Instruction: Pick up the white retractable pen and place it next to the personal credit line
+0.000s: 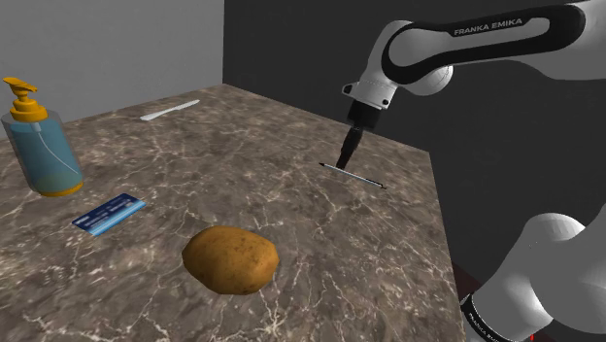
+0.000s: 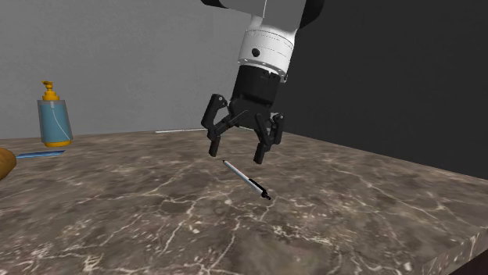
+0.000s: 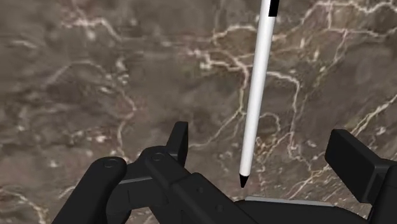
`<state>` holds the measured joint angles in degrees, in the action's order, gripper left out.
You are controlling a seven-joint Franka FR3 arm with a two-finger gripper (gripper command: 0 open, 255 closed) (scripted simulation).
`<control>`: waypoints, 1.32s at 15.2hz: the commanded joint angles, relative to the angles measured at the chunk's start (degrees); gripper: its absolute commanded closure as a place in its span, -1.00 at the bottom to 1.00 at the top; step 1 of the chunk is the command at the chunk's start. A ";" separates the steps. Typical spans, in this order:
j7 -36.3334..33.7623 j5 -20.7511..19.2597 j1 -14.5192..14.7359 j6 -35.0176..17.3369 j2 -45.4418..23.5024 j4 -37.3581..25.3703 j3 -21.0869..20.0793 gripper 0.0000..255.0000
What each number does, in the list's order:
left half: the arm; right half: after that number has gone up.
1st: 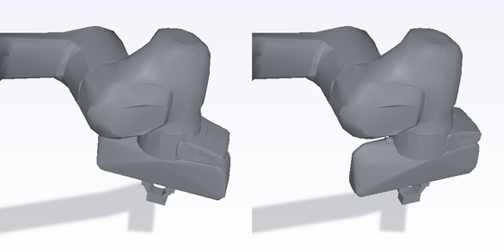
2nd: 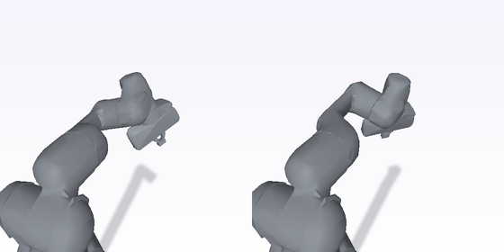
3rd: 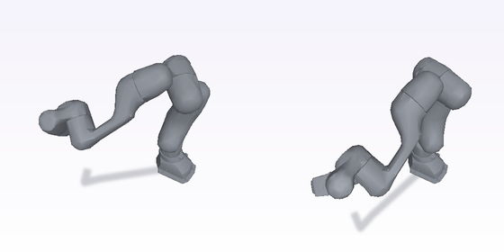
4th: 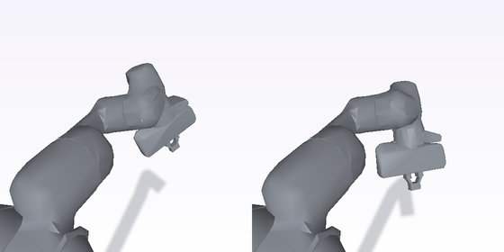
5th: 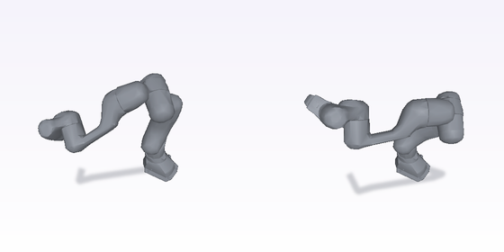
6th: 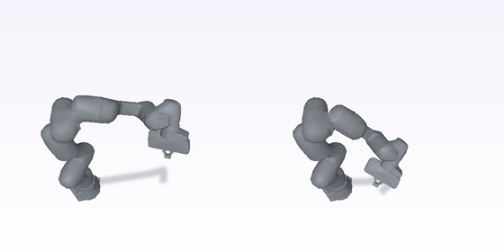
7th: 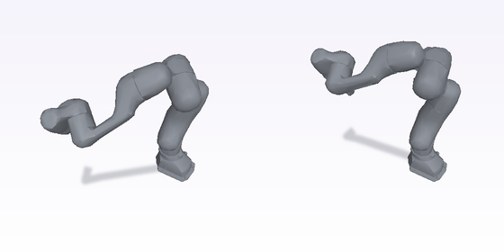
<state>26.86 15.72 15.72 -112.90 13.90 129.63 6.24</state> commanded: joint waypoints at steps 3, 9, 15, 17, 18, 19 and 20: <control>0.10 0.09 0.04 -0.64 0.00 0.60 -0.05 -1.00; 0.10 0.09 0.04 -0.63 0.00 0.59 -0.05 1.00; 0.09 0.09 0.04 -0.60 -0.01 0.56 -0.05 1.00; 0.10 0.09 0.04 -0.64 0.00 0.60 -0.05 1.00; -0.12 -0.03 0.02 0.11 0.24 0.06 -0.06 1.00; -0.35 -0.14 0.00 0.86 0.45 -0.50 -0.06 1.00; -0.57 -0.24 -0.02 1.61 0.66 -1.07 -0.06 1.00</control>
<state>26.45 15.59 15.73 -112.03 14.41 129.15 6.16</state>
